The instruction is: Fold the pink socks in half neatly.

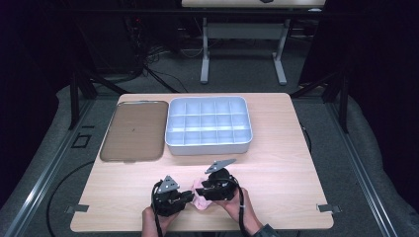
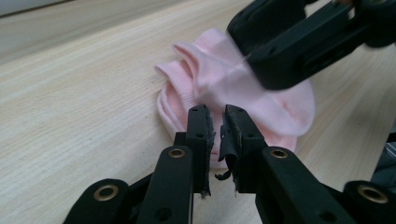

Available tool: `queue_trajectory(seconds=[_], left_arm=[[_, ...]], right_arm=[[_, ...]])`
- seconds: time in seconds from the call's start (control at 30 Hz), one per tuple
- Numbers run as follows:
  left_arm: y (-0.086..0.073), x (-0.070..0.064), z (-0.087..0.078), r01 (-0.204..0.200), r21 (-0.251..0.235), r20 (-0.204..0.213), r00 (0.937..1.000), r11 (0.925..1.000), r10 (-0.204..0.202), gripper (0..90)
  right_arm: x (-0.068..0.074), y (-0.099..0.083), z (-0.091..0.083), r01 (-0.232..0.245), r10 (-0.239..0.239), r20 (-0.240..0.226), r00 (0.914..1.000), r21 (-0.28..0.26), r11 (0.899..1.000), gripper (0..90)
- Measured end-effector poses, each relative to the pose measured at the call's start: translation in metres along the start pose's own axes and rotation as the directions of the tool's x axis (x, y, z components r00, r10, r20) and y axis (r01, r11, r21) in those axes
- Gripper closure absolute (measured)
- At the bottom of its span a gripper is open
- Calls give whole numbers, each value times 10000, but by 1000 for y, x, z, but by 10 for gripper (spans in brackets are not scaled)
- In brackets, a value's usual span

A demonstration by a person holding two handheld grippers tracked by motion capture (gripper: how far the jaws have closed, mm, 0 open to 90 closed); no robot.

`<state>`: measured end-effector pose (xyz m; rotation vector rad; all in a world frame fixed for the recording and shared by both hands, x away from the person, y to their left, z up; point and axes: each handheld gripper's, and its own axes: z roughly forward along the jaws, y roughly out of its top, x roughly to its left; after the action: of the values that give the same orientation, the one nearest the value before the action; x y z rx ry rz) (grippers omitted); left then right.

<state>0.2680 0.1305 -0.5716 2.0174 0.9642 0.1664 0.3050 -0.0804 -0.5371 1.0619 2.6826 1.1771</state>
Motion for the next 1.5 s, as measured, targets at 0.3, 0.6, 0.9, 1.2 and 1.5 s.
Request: queue_trajectory(seconds=[0.3,0.6,0.9,1.2,1.5], left_arm=[[-2,2,7,-103,465,-86,9999,9989,107,823],[-6,2,11,-32,496,-64,10000,9988,35,867],[-7,3,11,26,425,-73,10000,9991,-23,873],[-8,4,11,111,302,-5,9999,9995,-111,871],[-1,7,-15,346,-429,-140,9993,9985,-352,783]], right_arm=[[-3,2,7,586,-661,741,9951,984,9934,567],[-3,-7,26,828,-1005,1269,9868,1376,9870,858],[1,-7,10,916,-956,883,9915,483,9946,882],[4,-7,25,1384,-1429,551,9882,784,9873,863],[-6,-11,2,1069,-1066,464,9932,-52,9943,578]])
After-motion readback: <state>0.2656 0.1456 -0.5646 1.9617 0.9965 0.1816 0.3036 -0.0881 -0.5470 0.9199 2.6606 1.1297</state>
